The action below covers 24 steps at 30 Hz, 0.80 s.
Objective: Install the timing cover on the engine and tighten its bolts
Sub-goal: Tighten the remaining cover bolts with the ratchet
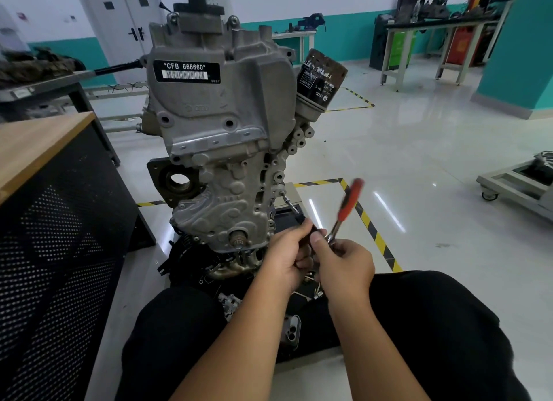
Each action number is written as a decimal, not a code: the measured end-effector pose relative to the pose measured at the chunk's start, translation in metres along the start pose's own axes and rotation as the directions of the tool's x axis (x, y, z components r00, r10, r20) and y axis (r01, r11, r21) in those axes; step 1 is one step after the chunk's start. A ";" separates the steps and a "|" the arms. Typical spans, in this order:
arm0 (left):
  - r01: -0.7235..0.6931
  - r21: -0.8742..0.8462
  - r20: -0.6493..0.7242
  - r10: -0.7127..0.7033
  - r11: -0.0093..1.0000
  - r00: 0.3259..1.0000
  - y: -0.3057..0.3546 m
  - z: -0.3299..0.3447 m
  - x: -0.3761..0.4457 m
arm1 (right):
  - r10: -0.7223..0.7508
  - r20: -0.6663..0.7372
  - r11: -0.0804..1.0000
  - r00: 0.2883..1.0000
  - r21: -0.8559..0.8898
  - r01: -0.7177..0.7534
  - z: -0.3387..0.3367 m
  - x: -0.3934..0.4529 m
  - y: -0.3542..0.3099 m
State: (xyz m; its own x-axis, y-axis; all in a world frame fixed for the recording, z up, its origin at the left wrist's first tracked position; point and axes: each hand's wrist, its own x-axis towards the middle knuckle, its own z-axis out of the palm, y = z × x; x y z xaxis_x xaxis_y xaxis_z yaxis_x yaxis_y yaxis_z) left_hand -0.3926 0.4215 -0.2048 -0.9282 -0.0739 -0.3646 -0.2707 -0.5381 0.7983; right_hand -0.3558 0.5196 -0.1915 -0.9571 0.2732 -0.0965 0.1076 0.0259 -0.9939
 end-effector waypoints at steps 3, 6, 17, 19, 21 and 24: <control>0.028 -0.073 0.026 -0.026 0.997 0.999 0.003 0.000 -0.001 | 0.252 0.160 0.905 0.954 0.309 -0.291 -0.001 -0.001 -0.007; -0.021 0.009 -0.016 0.021 1.000 1.000 0.002 0.001 -0.003 | 0.077 0.086 0.995 0.993 -0.064 -0.072 -0.004 0.001 -0.003; 0.012 0.037 -0.016 -0.012 0.999 1.000 0.003 -0.001 -0.002 | 0.050 0.083 0.996 0.995 -0.083 -0.044 -0.005 0.004 -0.004; -0.007 0.042 -0.052 0.009 0.999 0.999 0.001 0.002 -0.002 | -0.108 0.015 0.970 0.994 -0.217 0.109 -0.004 0.002 -0.004; 0.004 0.030 -0.042 -0.003 1.000 0.999 0.001 0.003 -0.003 | -0.072 -0.009 0.995 0.997 -0.073 0.071 0.000 0.000 -0.001; 0.070 0.007 -0.007 -0.070 0.997 0.997 0.004 0.000 -0.002 | 0.267 0.152 0.852 0.952 0.425 -0.307 0.002 -0.001 -0.010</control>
State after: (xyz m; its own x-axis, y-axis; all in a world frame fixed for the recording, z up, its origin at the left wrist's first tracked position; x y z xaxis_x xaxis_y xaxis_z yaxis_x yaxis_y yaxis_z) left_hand -0.3915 0.4200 -0.2007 -0.9050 -0.0420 -0.4233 -0.3373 -0.5357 0.7742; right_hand -0.3560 0.5170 -0.1817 -0.9231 0.1206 -0.3651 0.2706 -0.4708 -0.8397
